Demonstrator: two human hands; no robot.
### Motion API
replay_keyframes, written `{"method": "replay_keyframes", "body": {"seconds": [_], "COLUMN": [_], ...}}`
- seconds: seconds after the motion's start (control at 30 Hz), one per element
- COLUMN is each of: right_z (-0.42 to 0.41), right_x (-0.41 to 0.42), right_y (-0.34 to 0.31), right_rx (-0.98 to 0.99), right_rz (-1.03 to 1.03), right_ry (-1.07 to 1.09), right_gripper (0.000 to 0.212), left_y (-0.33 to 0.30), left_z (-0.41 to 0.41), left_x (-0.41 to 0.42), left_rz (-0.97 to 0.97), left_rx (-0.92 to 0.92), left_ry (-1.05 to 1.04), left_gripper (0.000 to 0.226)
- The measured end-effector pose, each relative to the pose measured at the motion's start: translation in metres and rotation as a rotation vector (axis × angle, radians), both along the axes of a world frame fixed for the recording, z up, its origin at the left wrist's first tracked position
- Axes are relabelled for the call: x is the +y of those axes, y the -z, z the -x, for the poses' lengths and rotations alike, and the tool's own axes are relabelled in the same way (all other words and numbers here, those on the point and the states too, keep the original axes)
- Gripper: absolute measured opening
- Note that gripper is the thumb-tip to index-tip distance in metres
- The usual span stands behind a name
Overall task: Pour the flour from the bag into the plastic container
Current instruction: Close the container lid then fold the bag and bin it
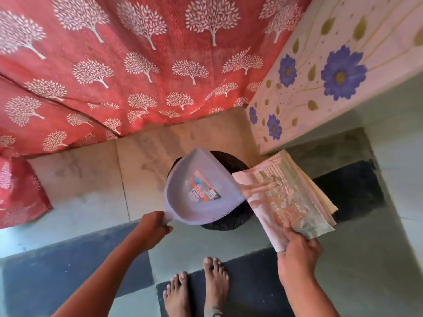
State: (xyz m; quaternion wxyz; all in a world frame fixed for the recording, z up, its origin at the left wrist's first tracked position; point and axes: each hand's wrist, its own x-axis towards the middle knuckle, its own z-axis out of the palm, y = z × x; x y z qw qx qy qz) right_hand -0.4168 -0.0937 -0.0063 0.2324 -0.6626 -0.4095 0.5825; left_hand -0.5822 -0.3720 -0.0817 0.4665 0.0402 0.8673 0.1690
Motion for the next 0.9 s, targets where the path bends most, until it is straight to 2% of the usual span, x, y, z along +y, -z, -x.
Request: {"method": "replay_keyframes", "body": {"seconds": [0.17, 0.33, 0.5, 0.67, 0.83, 0.9], "right_z": [0.012, 0.029, 0.051, 0.062, 0.073, 0.084], "right_x": [-0.007, -0.026, -0.044, -0.056, -0.049, -0.046], "right_y": [-0.009, 0.025, 0.079, 0.103, 0.116, 0.123], "right_rx": [-0.097, -0.263, -0.342, -0.368, -0.480, -0.536], "right_rz": [-0.052, -0.134, -0.194, -0.373, -0.365, -0.342], "right_ry": [-0.002, -0.261, -0.554, -0.787, -0.997, -1.083], "right_gripper": [0.026, 0.026, 0.027, 0.048, 0.052, 0.045], "left_y": [-0.051, -0.055, -0.015, 0.012, 0.024, 0.028], "left_z": [0.008, 0.010, 0.008, 0.004, 0.002, 0.004], "left_x": [-0.015, -0.009, 0.005, 0.016, 0.021, 0.024], "left_rz": [-0.156, -0.255, -0.283, -0.269, -0.284, -0.278], "left_rx": [0.030, 0.153, 0.253, 0.309, 0.301, 0.310], "left_ry": [-0.402, -0.481, -0.497, -0.569, -0.620, -0.619], "left_gripper": [0.015, 0.020, 0.022, 0.027, 0.028, 0.029]}}
